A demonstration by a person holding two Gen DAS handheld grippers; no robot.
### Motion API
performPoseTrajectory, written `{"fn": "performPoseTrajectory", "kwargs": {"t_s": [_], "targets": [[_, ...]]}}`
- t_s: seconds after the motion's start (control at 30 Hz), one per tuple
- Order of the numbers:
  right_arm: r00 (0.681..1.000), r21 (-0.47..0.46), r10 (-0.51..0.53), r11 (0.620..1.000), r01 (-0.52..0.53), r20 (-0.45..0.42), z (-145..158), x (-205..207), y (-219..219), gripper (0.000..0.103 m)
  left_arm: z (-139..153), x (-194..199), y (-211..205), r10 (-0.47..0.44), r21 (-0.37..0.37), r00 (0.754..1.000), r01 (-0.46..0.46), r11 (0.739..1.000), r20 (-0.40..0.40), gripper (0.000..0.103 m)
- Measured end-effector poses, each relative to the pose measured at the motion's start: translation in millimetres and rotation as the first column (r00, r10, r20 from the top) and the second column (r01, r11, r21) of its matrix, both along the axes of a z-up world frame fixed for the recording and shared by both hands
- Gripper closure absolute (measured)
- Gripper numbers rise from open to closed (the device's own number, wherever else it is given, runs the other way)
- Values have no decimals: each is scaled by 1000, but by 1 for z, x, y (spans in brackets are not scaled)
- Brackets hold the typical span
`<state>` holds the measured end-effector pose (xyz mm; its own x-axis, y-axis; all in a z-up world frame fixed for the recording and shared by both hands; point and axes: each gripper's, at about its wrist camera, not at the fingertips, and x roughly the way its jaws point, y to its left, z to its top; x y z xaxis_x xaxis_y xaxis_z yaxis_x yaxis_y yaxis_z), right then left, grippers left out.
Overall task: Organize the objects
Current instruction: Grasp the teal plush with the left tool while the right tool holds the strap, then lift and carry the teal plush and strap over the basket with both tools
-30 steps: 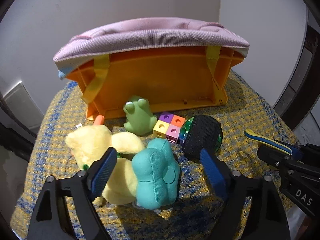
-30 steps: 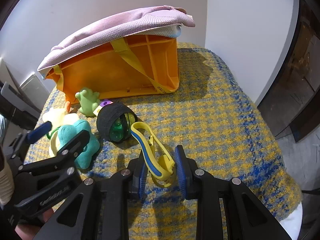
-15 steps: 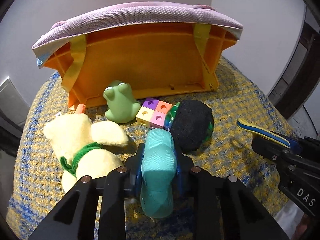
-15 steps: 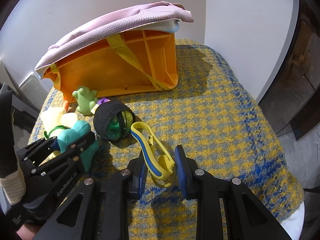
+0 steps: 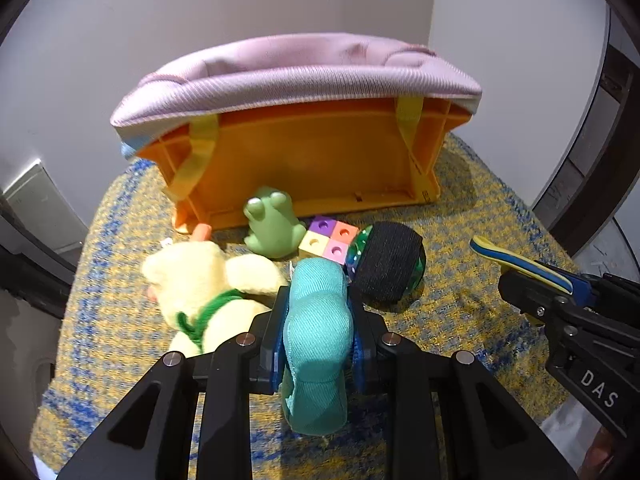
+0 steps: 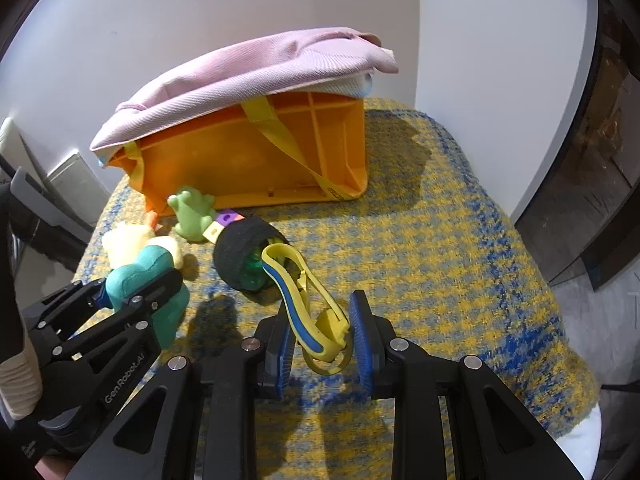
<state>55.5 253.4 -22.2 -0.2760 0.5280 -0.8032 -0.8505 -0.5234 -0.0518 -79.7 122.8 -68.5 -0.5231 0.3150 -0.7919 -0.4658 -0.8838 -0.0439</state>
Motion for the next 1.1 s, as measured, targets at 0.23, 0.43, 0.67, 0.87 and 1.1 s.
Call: {"fn": "performPoseTrajectory", "kwargs": {"t_s": [0.23,0.43,0.67,0.87,1.1], "targets": [[1000,20,21,1000,-21,-4,15,-8,-5,76,20,-5,-15,30,10,999,-30,999,-20,77],[999,51,38,998,-37,-12,35,-18,-3,76,42,-14,-24,51,25,998,-50,998,-43,77],[998,101,62,993,-59,-30,64,-34,-1,76,71,-27,-28,60,43,995,-57,997,-81,77],[996,134,78,988,-71,-43,86,-44,4,76,96,-40,-27,66,60,991,-59,996,-113,77],[994,168,89,983,-78,-58,109,-53,18,76,118,-56,-23,64,78,987,-53,996,-148,77]]}}
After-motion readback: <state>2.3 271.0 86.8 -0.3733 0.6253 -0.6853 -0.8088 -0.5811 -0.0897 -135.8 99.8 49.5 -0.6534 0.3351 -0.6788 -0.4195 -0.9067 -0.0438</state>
